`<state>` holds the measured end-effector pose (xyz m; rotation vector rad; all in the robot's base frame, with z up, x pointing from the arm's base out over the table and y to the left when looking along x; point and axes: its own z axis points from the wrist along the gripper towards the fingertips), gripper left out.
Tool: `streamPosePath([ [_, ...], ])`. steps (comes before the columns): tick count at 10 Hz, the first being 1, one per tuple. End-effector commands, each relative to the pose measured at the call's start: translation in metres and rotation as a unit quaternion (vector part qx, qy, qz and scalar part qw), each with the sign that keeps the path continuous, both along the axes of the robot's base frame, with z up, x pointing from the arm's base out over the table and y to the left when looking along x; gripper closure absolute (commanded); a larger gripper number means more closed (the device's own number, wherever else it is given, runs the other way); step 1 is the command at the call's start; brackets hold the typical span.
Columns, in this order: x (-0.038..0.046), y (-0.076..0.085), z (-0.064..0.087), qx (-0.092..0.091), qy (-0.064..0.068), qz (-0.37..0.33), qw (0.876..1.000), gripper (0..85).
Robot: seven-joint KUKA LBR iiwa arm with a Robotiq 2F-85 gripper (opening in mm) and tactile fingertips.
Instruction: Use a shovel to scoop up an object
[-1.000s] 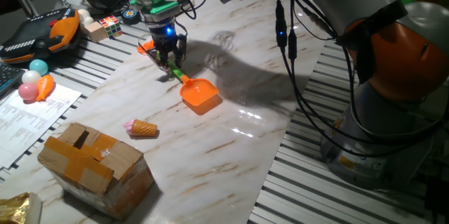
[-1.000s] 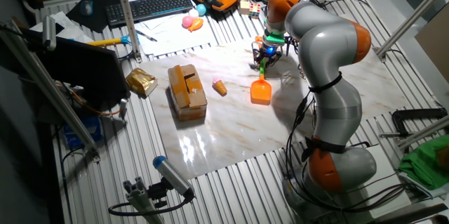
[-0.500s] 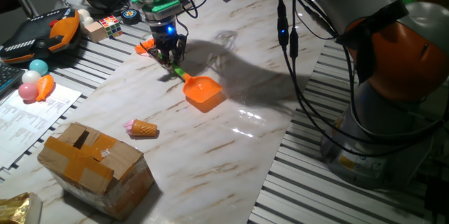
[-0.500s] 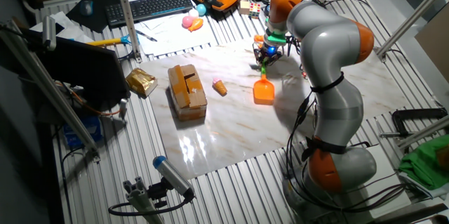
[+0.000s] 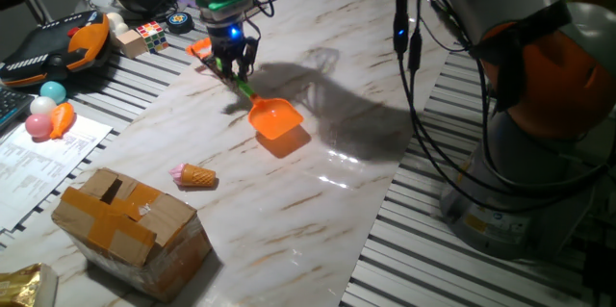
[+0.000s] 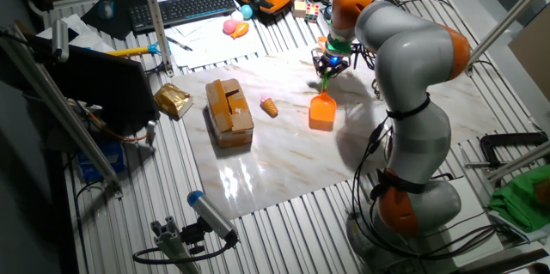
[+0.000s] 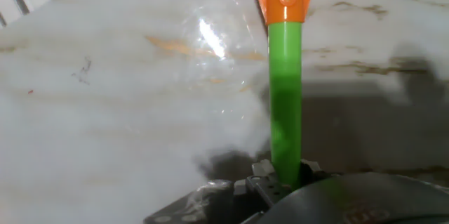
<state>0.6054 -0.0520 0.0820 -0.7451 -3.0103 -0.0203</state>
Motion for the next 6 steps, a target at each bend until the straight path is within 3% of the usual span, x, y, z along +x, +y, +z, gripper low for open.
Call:
streamPosePath([
  [1,-0.0016,-0.003,0.008,-0.006,-0.003,-0.013,1.0,84.3],
  [4,-0.002,-0.017,0.024,-0.005,-0.002,-0.066,0.998,84.3],
  [6,-0.0019,-0.016,0.027,-0.014,-0.011,-0.11,0.994,84.3],
])
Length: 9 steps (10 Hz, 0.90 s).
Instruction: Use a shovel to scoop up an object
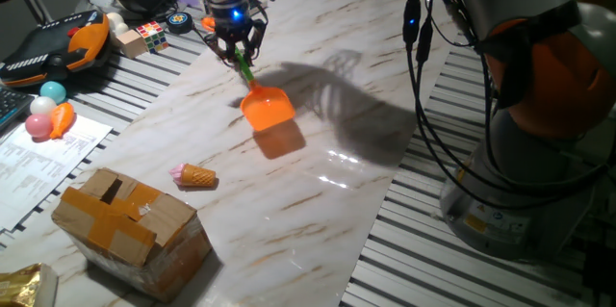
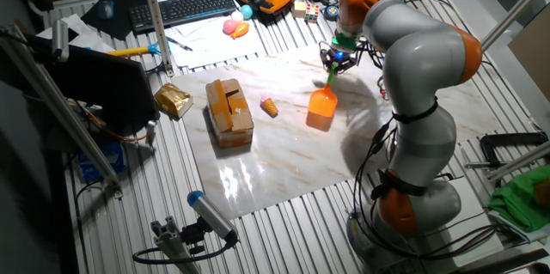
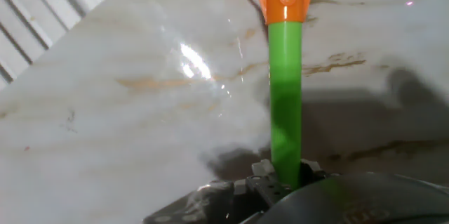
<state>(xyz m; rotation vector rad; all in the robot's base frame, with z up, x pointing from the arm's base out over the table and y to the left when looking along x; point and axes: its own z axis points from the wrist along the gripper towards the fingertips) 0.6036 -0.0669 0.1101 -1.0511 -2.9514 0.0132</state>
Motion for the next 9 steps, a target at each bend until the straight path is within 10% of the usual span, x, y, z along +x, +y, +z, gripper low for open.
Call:
streamPosePath([
  [1,0.0003,0.001,0.001,-0.01,-0.003,-0.021,1.0,84.3],
  [9,-0.001,0.002,0.015,-0.049,-0.025,-0.124,0.991,84.3],
])
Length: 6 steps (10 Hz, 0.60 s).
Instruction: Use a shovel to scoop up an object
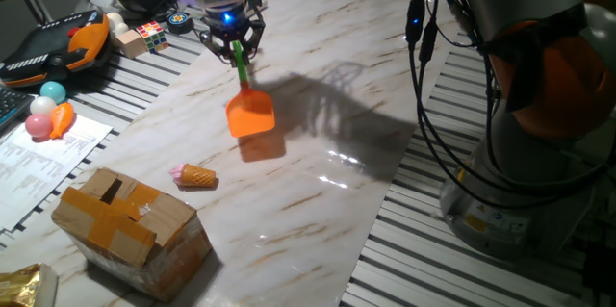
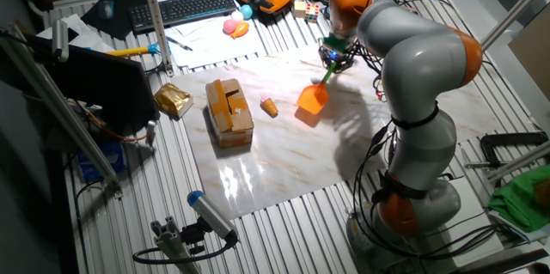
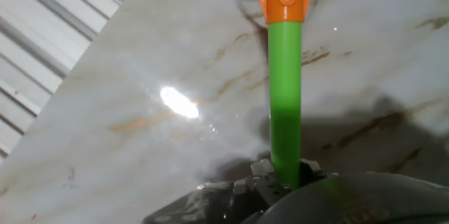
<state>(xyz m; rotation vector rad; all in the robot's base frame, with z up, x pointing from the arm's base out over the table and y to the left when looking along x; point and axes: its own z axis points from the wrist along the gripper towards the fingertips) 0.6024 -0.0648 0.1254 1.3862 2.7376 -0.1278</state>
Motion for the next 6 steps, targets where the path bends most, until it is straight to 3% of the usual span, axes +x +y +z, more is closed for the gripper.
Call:
streamPosePath([
  [1,-0.0008,-0.001,0.003,0.0,-0.001,-0.011,1.0,84.3],
  [6,-0.0059,-0.007,0.021,-0.001,-0.01,-0.082,0.997,84.3],
])
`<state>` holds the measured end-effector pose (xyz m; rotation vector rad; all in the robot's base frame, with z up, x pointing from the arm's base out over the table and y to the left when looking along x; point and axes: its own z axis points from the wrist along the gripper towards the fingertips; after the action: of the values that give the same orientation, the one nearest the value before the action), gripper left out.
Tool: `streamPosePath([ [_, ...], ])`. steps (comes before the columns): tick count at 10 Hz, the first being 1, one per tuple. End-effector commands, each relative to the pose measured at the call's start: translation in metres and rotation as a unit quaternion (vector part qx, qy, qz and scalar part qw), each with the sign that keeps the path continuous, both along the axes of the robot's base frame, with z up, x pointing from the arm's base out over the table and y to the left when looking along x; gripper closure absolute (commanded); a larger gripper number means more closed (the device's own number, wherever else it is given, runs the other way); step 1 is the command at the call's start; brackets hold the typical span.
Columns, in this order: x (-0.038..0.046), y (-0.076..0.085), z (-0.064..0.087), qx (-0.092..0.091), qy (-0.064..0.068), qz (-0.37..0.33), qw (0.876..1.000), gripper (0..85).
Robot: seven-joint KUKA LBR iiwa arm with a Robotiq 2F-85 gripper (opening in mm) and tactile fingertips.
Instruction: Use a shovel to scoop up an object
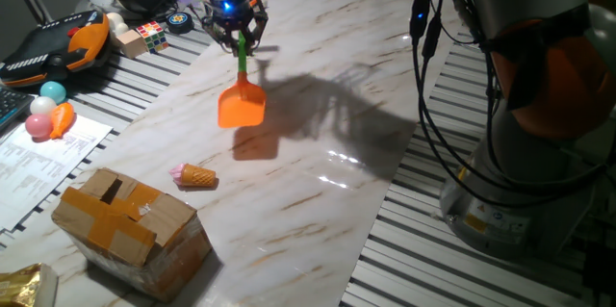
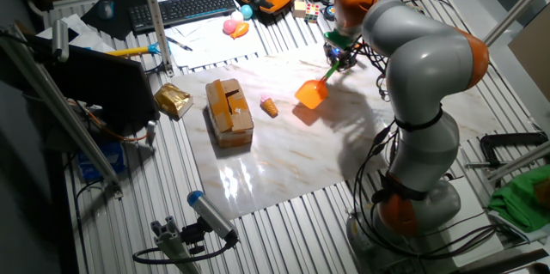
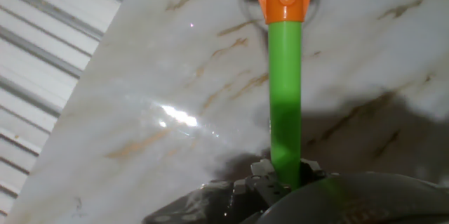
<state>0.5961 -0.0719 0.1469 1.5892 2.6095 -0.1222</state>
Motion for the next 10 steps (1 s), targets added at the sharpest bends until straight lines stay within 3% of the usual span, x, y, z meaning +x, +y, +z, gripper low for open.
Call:
streamPosePath([
  [1,-0.0017,-0.0006,0.0024,0.001,-0.005,-0.025,1.0,84.3],
  [3,-0.0032,-0.0012,0.0038,-0.002,-0.013,-0.058,0.998,84.3],
  [5,-0.004,-0.0011,0.0047,-0.026,-0.023,-0.071,0.997,84.3],
  [8,-0.0041,-0.0007,0.0042,-0.018,-0.023,-0.087,0.996,84.3],
  [10,-0.0043,-0.0004,0.0042,-0.027,-0.032,-0.112,0.993,84.3],
])
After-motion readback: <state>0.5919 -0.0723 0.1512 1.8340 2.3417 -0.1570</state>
